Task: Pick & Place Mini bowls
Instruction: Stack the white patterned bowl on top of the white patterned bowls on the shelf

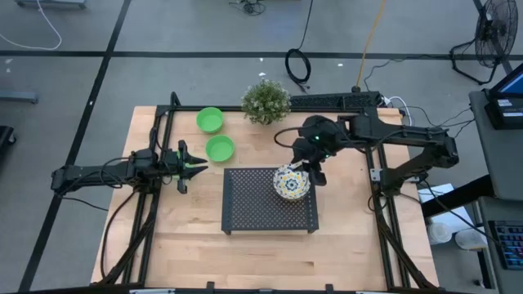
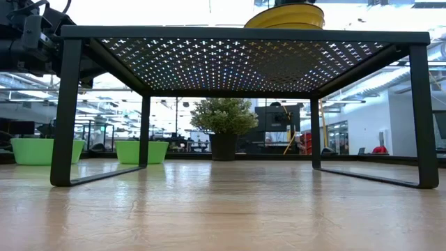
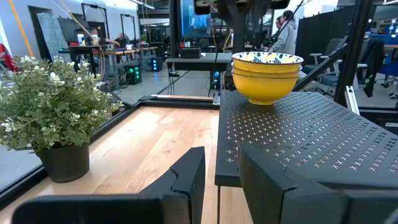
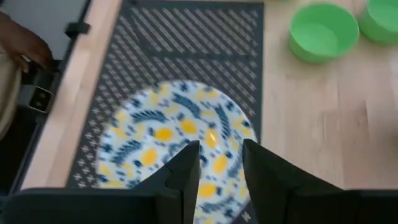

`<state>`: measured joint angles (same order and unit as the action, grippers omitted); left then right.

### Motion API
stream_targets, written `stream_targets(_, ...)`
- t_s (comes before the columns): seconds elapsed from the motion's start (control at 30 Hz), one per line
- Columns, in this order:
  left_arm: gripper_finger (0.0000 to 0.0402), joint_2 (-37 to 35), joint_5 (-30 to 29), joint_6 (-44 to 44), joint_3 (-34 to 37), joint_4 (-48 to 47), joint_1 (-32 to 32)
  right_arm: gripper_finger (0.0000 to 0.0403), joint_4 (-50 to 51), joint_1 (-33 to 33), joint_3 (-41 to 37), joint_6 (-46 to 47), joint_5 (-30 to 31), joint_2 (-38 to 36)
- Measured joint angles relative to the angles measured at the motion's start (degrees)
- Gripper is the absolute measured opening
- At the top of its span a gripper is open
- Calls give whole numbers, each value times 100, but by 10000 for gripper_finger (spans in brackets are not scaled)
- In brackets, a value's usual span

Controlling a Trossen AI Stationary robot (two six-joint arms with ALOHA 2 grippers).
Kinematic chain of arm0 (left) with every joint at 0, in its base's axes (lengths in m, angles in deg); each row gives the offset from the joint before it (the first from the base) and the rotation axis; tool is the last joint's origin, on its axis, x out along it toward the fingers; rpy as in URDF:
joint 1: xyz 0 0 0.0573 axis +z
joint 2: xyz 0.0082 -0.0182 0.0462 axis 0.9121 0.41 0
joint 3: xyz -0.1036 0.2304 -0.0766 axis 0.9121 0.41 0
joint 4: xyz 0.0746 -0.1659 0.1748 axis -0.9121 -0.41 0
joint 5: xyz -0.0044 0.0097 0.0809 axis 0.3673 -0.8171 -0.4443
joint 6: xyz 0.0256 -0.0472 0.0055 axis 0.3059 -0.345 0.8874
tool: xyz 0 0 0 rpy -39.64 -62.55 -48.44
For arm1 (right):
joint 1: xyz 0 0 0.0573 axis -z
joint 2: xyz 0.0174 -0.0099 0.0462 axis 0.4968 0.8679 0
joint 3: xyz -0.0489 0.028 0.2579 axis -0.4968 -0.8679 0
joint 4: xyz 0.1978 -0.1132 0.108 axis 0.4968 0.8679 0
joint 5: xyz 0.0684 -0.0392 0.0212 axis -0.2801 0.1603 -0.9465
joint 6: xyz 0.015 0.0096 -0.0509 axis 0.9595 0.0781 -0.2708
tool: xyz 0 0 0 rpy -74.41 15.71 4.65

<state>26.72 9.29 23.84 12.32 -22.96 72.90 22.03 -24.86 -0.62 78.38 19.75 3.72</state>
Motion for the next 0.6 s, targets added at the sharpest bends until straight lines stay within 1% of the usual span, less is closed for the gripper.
stream_targets(0.1, 99, 0, 0, 0, 1, 1, -1, 99, -151, -252, 0, -38, 0, -48)
stream_targets(0.2, 99, 0, 0, 0, -1, 1, -1, 77, -219, -561, 0, -235, 85, -41)
stream_targets(0.33, 99, 0, 0, 0, -1, 1, -1, 27, -196, -935, 4, -569, 734, 118)
stream_targets(0.4, 99, 0, 0, 0, -1, 1, -1, 7, -149, -1042, 0, -707, 925, 227)
stream_targets(0.47, 99, 0, 0, 0, -1, 1, -1, 7, -152, -1098, 0, -762, 1046, 295)
stream_targets(0.6, 99, 0, 0, 0, -1, 1, 1, 2, -107, -1117, 0, -782, 1036, 467)
